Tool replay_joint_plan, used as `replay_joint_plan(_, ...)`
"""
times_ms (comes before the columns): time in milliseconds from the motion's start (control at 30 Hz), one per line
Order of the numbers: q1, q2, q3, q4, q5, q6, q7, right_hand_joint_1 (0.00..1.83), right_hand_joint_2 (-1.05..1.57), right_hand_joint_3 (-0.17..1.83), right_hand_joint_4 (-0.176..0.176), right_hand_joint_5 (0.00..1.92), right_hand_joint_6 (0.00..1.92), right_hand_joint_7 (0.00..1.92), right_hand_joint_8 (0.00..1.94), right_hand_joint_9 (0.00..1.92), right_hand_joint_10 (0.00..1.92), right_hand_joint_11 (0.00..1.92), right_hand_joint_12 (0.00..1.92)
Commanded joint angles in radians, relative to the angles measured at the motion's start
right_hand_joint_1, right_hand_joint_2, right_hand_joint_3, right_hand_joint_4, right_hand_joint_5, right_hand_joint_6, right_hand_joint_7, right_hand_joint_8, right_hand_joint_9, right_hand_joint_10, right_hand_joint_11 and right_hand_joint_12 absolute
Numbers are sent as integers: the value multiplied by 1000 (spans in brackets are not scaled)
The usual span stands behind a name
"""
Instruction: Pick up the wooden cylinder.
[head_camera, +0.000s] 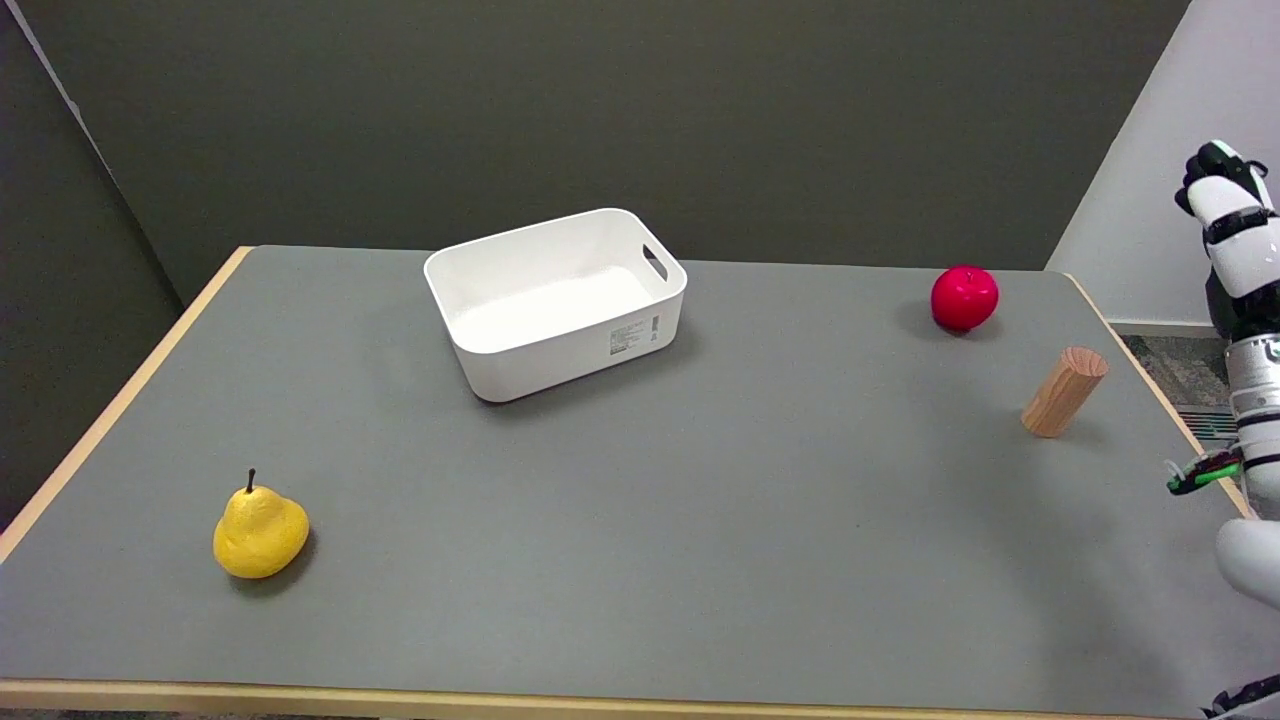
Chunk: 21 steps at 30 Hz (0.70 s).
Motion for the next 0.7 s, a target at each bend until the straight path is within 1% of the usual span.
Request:
replay_joint_plan(33, -8, -6, -44, -143, 7, 43, 108, 144, 888, 787, -176, 98, 353, 87, 277, 12, 500, -1, 641)
replay_joint_plan(200, -8, -7, -79, -184, 8, 67, 115, 76, 829, 848, -176, 89, 352, 82, 264, 19, 480, -1, 612)
replay_joint_plan(267, -8, -7, -95, -200, 8, 72, 124, 19, 788, 813, -176, 83, 351, 67, 274, 3, 475, -1, 587)
replay_joint_plan(333, -8, -7, -106, -207, 8, 72, 124, 35, 685, 956, -176, 70, 361, 90, 225, 31, 396, -1, 639)
replay_joint_plan(400, -8, -7, -114, -211, 8, 74, 124, 32, 732, 789, -176, 74, 345, 57, 273, 2, 456, -1, 598)
replay_joint_plan(700, -8, -8, -155, -222, 14, 60, 124, 50, 702, 782, -176, 69, 344, 51, 277, -1, 453, -1, 592)
